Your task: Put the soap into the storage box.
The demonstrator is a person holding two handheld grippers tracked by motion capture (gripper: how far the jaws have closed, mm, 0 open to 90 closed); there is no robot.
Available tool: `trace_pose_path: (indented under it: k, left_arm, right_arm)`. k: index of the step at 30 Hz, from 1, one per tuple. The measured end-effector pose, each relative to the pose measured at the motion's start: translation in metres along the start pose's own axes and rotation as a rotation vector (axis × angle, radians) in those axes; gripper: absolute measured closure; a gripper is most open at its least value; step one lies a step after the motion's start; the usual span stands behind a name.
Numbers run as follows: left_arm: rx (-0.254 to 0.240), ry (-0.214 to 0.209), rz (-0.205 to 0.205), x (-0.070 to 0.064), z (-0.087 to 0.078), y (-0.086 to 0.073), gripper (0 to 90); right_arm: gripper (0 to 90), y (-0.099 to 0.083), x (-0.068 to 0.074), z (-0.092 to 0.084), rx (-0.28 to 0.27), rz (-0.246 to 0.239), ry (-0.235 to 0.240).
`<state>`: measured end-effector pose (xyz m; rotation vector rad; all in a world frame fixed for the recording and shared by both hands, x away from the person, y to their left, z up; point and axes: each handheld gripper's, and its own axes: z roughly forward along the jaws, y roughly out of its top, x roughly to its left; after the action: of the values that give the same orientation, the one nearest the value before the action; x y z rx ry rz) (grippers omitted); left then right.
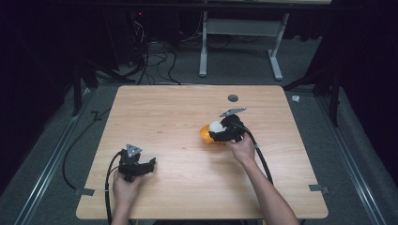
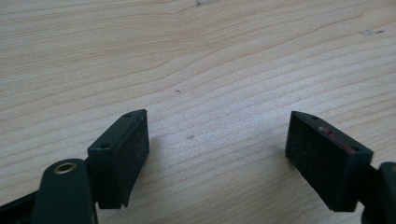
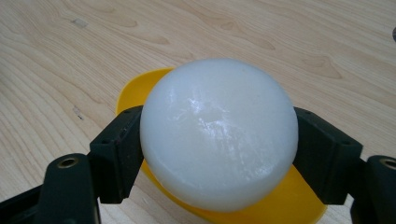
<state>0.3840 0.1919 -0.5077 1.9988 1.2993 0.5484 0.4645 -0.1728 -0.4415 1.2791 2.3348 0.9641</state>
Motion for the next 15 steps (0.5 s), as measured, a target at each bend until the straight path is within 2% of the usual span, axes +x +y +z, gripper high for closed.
trace_pose_path:
  k: [15]
  left_arm:
    - [0.0, 0.0, -0.001, 0.0, 0.0, 0.0, 22.0]
  right_arm:
    - [25.1, -0.002, -0.004, 0.015, 0.048, 0.023, 0.0]
